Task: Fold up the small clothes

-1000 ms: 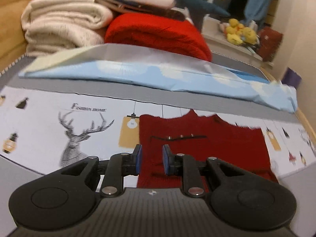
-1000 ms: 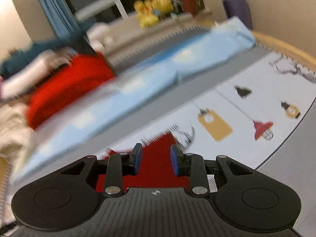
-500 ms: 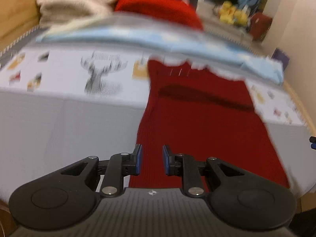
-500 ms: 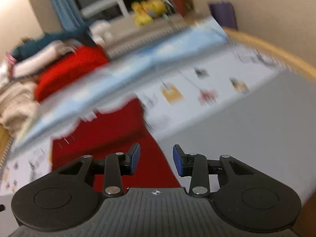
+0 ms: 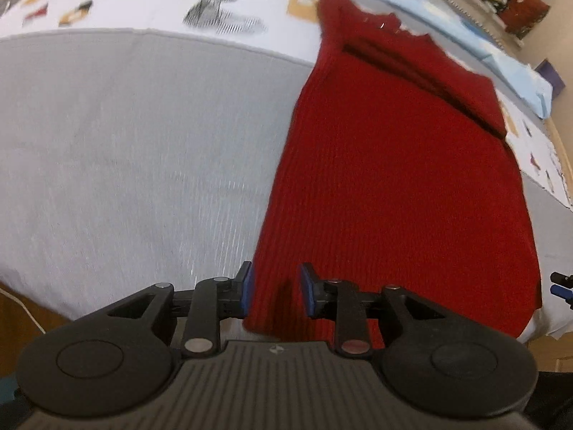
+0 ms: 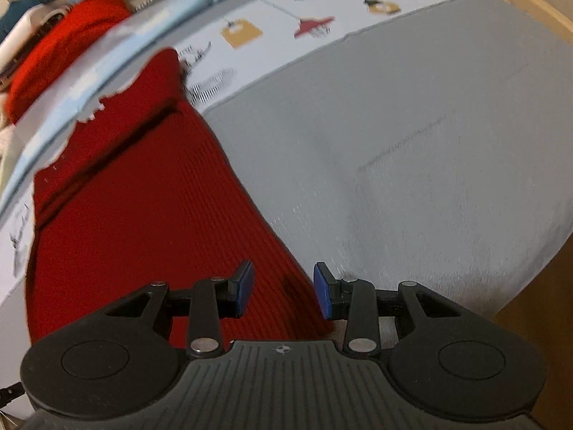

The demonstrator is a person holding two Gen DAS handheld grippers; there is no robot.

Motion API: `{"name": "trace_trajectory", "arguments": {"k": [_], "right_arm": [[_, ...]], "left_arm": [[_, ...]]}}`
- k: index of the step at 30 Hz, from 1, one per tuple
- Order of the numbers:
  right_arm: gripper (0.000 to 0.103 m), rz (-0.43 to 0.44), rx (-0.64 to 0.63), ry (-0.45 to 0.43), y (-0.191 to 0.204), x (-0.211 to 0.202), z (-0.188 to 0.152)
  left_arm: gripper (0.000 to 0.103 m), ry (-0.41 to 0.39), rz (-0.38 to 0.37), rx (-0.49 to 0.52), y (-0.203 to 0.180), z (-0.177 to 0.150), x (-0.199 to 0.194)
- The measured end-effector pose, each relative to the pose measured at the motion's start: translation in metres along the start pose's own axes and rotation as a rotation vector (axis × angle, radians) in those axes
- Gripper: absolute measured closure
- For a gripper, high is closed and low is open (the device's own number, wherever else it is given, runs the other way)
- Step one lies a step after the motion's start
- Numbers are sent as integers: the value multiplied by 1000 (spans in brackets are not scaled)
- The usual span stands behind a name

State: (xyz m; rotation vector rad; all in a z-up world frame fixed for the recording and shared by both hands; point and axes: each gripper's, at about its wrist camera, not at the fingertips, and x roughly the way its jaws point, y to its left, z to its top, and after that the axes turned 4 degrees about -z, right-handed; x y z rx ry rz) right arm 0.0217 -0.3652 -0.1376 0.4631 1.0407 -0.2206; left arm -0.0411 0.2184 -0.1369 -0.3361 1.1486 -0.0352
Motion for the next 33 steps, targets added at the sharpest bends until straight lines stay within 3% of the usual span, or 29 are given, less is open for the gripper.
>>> {"name": "trace_trajectory", "arguments": {"k": [5, 12, 21, 22, 24, 25, 27, 31, 33], "right_arm": [[59, -36, -85, 30, 11, 11, -3], [59, -76, -136, 90, 15, 28, -10], [59, -102, -187, 96, 21, 40, -14], [61, -99, -192, 93, 22, 39, -15], [72, -79, -197, 90, 22, 39, -15], [75, -70, -203, 88, 22, 38, -15], [96, -47, -198, 65, 21, 32, -14], [96, 66, -69, -11, 6, 12, -4], [96, 52, -54, -8, 2, 12, -4]], "left_arm": [[71, 34, 39, 39, -3, -3, 10], [70, 79, 61, 19, 3, -9, 25], [71, 48, 62, 32, 0, -12, 28], [72, 43, 62, 34, -1, -13, 27], [88, 18, 66, 44, -3, -16, 24], [89, 9, 67, 50, -4, -17, 22], [92, -4, 65, 59, -7, -19, 16], [92, -78, -19, 21, -6, -19, -5], [91, -61, -11, 27, -5, -21, -4]]}}
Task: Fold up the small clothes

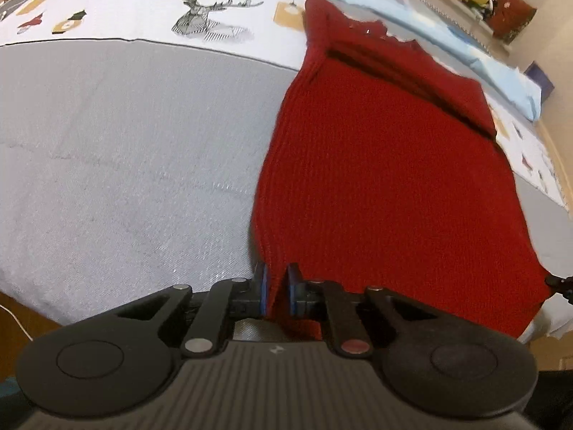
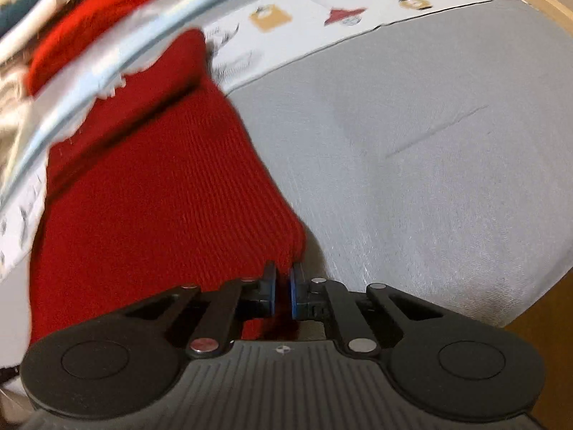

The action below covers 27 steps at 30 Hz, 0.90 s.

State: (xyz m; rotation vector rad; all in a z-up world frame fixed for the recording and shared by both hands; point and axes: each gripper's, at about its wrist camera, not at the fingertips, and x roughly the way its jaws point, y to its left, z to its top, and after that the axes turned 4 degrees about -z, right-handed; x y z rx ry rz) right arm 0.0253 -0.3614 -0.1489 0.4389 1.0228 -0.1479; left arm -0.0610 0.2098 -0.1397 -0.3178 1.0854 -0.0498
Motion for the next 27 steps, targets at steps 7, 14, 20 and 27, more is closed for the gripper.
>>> {"name": "trace_trajectory", "arguments": {"k": [7, 14, 20, 27], "right_arm": [[80, -80, -16, 98, 6, 22, -7], [65, -108, -79, 121, 18, 32, -9], [90, -69, -116, 91, 26, 27, -10], [87, -41, -47, 94, 14, 26, -8]], "left_arm": [[82, 69, 25, -35, 4, -7, 13], [73, 86, 37, -28, 6, -3, 30], [89, 52, 26, 4, 2, -4, 19], [86, 75, 22, -32, 8, -6, 17]]}}
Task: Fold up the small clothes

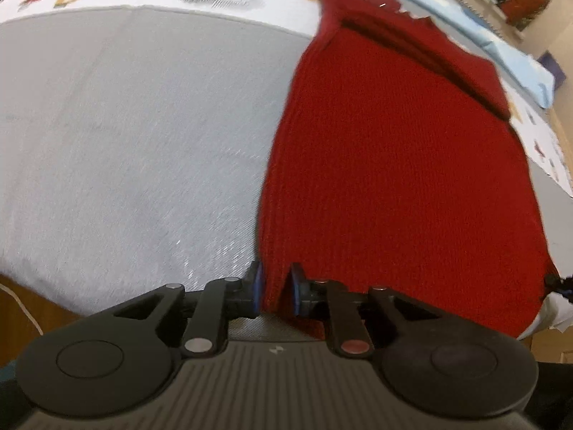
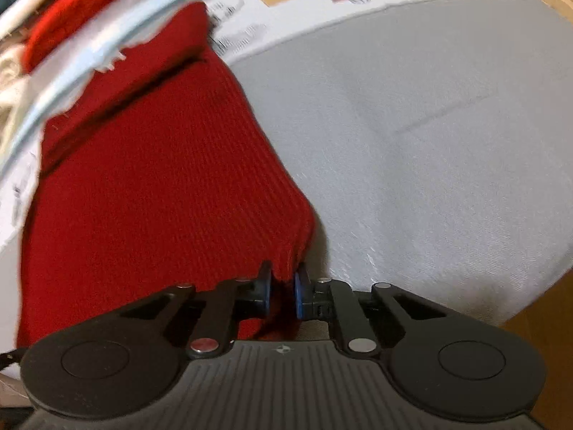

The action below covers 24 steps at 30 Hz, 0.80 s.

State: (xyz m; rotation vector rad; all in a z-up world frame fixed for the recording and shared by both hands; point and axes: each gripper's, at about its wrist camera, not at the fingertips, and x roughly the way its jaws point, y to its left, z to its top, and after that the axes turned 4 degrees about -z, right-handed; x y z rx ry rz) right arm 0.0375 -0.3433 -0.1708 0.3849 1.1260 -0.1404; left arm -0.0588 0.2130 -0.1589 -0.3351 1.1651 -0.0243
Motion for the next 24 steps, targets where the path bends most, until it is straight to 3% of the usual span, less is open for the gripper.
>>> {"name": "trace_trajectory", "arguments": {"k": [8, 12, 24], "right_arm": [[84, -39, -43, 28, 5, 8, -1], [90, -34, -54, 12, 10, 2, -4], [88, -60, -79, 15, 17, 2, -10]], "left_arm": [[84, 14, 17, 15, -5, 4, 11], [87, -3, 24, 35, -8, 2, 8], [85, 14, 24, 19, -6, 4, 14]]}}
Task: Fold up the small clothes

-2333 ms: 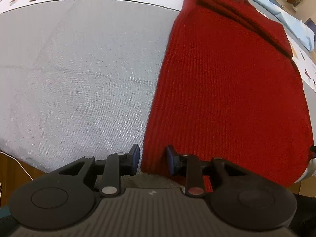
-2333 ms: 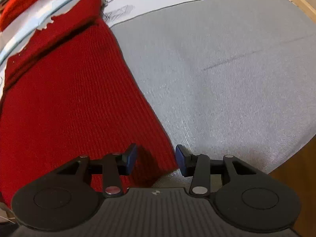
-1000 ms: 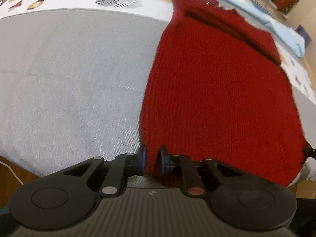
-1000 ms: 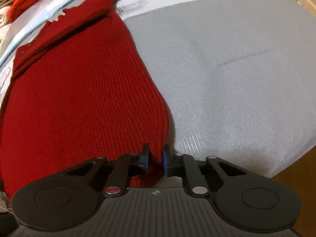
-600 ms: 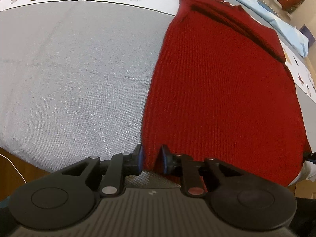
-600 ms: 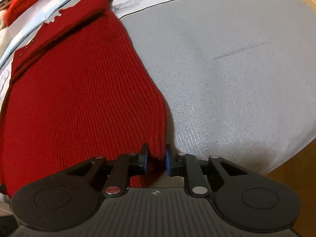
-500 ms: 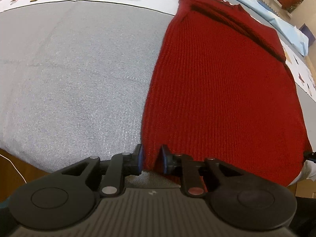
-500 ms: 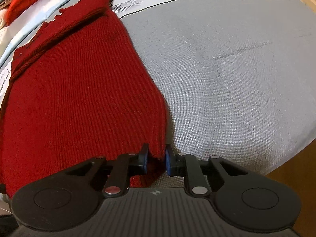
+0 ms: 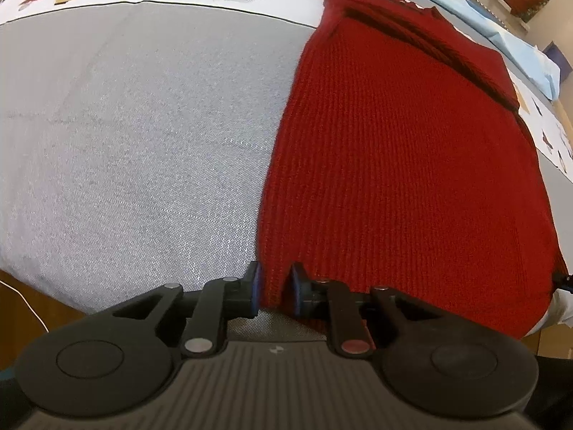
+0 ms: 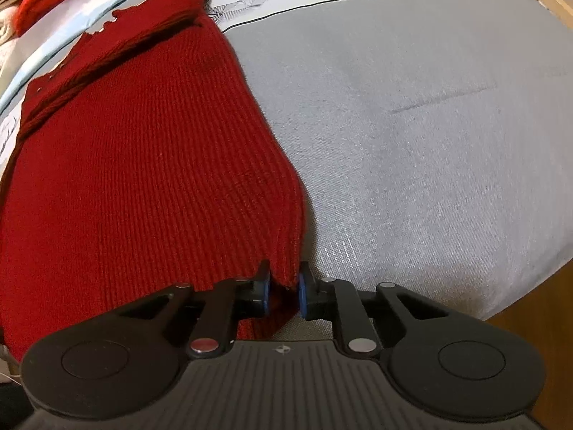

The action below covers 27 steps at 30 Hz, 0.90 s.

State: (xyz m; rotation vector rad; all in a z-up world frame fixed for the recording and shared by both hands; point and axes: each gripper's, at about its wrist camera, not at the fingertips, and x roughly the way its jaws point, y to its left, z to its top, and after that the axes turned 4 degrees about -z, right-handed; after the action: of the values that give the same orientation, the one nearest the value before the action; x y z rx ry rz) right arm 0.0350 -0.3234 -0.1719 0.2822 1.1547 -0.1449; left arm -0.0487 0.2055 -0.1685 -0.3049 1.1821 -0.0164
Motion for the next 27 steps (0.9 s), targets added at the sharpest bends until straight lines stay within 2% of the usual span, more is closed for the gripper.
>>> {"name": "trace_trajectory", "arguments": {"k": [5, 10, 15, 19, 23, 25, 27], "right_arm": [[91, 16, 6, -36, 1, -7, 0], [92, 86, 26, -136, -1, -34, 3], [93, 214, 50, -246, -5, -77, 11], [93, 313, 91, -316, -15, -116, 10], [94, 370, 93, -372, -26, -152, -6], [94, 415, 146, -376, -43, -171, -19], [94, 455, 199, -381, -60, -189, -29]], "left_arm": [[89, -24, 17, 50, -10, 0, -7], [90, -71, -11, 85, -22, 7, -34], [91, -152, -75, 150, -34, 19, -81], [93, -218, -130, 209, -44, 16, -123], [94, -247, -177, 232, -45, -5, -164], [94, -250, -195, 223, -42, -18, -188], [94, -274, -254, 194, -33, -29, -213]]}}
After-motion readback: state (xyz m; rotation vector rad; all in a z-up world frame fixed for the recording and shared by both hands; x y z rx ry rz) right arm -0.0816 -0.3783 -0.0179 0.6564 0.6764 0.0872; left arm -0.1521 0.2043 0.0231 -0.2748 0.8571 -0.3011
